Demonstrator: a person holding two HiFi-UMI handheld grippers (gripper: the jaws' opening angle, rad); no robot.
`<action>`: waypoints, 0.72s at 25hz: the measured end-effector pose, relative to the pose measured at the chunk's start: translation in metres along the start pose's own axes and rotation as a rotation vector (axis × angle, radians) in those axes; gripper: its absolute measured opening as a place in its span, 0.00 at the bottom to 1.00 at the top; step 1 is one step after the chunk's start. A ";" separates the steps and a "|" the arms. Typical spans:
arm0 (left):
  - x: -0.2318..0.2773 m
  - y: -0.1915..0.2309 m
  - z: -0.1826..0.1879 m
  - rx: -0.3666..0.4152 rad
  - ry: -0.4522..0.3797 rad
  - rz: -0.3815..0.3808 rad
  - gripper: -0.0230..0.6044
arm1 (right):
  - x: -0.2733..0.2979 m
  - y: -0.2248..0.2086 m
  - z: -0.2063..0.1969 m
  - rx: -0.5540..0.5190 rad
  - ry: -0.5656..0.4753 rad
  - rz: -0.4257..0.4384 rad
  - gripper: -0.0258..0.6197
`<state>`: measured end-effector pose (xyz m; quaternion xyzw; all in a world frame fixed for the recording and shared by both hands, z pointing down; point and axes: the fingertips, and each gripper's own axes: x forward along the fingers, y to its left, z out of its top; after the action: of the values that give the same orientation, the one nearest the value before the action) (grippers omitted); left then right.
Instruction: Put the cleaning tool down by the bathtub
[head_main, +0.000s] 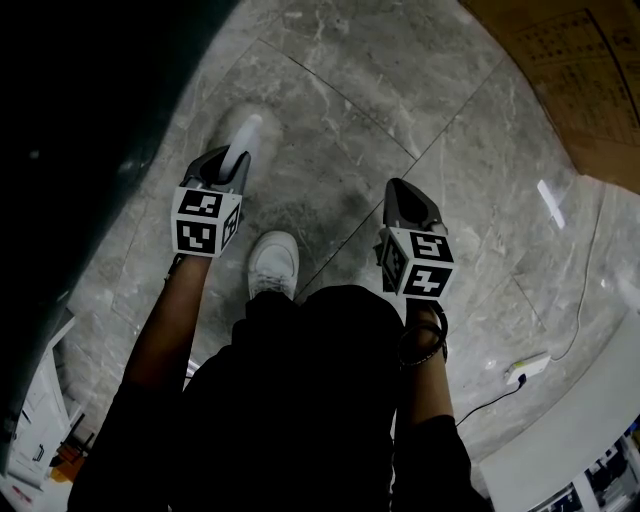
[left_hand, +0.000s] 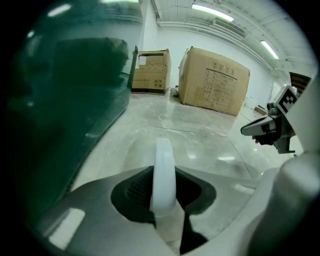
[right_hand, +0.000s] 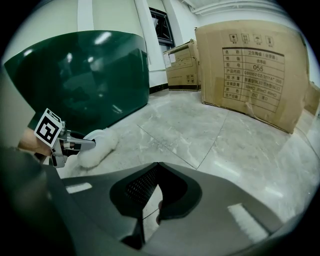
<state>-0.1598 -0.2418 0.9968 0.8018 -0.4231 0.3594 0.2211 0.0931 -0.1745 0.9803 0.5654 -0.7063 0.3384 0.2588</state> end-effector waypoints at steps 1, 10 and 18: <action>0.000 0.000 0.000 0.007 0.000 0.002 0.18 | -0.001 -0.001 0.000 0.001 -0.002 -0.002 0.06; -0.004 0.007 0.010 0.026 -0.014 0.021 0.33 | -0.010 -0.007 0.004 0.015 -0.022 -0.014 0.06; -0.024 -0.001 0.027 0.047 -0.048 0.024 0.33 | -0.026 -0.007 0.011 0.023 -0.042 -0.013 0.06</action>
<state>-0.1576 -0.2465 0.9610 0.8100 -0.4292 0.3526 0.1879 0.1060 -0.1680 0.9551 0.5800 -0.7039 0.3328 0.2396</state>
